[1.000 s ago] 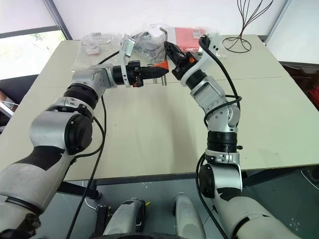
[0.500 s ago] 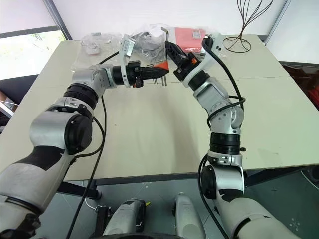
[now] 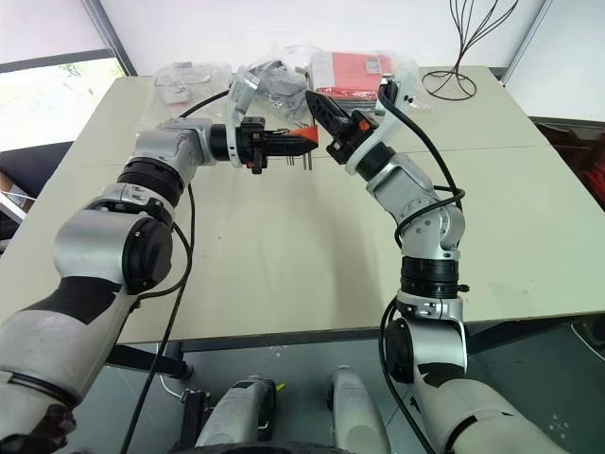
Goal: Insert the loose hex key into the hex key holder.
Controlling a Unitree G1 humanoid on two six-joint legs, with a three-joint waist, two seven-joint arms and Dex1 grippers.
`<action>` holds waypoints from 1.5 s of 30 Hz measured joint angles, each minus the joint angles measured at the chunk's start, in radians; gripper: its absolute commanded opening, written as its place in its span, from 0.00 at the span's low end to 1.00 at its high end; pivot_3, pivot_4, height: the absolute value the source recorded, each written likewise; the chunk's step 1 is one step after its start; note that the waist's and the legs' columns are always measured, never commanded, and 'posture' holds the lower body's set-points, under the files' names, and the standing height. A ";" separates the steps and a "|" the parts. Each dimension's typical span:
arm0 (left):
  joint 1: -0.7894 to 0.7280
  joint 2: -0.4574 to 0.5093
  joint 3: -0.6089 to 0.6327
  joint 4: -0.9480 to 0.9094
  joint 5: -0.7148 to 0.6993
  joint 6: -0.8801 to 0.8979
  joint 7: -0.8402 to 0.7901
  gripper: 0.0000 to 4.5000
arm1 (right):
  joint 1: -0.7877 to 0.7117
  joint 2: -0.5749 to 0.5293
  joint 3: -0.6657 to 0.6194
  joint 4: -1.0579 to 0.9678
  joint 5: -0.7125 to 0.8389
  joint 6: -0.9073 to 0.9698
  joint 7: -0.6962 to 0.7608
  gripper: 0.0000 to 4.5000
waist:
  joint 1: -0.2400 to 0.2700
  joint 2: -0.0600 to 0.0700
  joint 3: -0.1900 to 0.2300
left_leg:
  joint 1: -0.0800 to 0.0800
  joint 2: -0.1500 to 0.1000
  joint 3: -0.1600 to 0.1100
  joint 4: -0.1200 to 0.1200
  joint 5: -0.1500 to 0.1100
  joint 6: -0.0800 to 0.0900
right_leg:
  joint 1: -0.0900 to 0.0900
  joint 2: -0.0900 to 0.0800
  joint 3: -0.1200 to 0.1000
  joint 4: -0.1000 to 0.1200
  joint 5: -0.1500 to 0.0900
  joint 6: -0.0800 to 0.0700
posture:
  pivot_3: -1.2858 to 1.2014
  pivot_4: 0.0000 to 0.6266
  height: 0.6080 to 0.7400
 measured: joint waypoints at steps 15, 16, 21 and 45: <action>0.000 -0.001 0.008 0.000 -0.002 0.001 0.025 0.00 | 0.000 0.000 -0.001 0.000 -0.002 -0.015 -0.006 0.01 | -0.001 0.000 0.000 | 0.000 0.000 0.000 0.000 0.000 0.000 | 0.000 0.000 0.000 0.000 0.000 0.000 | 0.52 0.24 1.00; 0.000 -0.001 0.009 0.000 -0.002 0.001 0.026 0.00 | 0.000 0.000 -0.001 0.000 -0.002 -0.017 -0.006 0.01 | -0.001 0.000 0.000 | 0.000 0.000 0.000 0.000 0.000 0.000 | 0.000 0.000 0.000 0.000 0.000 0.000 | 0.52 0.24 1.00; 0.000 -0.001 0.018 0.001 -0.003 0.003 0.038 0.00 | 0.000 0.000 -0.005 0.000 -0.001 -0.026 -0.006 0.01 | -0.001 0.000 0.000 | 0.000 0.000 0.000 0.000 0.000 0.000 | 0.000 0.000 0.000 0.000 0.000 0.000 | 0.52 0.24 1.00; 0.000 0.011 0.003 0.000 0.002 -0.098 0.015 0.00 | 0.001 -0.057 0.040 -0.029 -0.045 -0.051 0.055 0.01 | 0.000 0.000 0.000 | 0.000 0.000 0.000 0.000 0.000 0.000 | 0.000 0.000 0.000 0.000 0.000 0.000 | 0.52 0.24 1.00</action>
